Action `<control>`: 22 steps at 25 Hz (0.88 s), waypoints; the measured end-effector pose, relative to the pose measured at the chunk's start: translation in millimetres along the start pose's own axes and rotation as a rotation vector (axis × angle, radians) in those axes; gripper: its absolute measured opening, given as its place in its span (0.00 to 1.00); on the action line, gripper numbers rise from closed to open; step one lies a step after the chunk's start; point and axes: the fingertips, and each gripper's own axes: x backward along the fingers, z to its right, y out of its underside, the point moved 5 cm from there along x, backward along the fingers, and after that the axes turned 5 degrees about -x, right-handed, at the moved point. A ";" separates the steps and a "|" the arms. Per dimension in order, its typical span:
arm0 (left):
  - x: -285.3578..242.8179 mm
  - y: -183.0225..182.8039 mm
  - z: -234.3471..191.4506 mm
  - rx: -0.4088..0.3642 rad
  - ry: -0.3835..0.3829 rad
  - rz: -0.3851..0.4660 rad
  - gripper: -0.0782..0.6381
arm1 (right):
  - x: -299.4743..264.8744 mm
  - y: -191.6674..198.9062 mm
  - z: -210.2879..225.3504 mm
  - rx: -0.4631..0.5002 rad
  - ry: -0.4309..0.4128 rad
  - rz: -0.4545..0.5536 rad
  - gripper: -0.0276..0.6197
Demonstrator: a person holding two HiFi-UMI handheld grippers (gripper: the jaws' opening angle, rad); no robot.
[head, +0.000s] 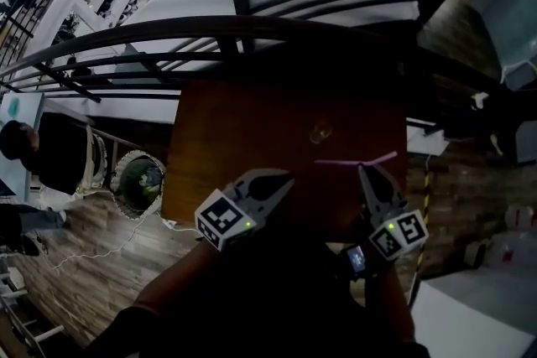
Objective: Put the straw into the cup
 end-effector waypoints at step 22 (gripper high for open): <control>-78.2 25.9 -33.8 0.034 -0.051 -0.026 0.12 | -81.6 13.3 113.5 0.008 -0.007 -0.091 0.10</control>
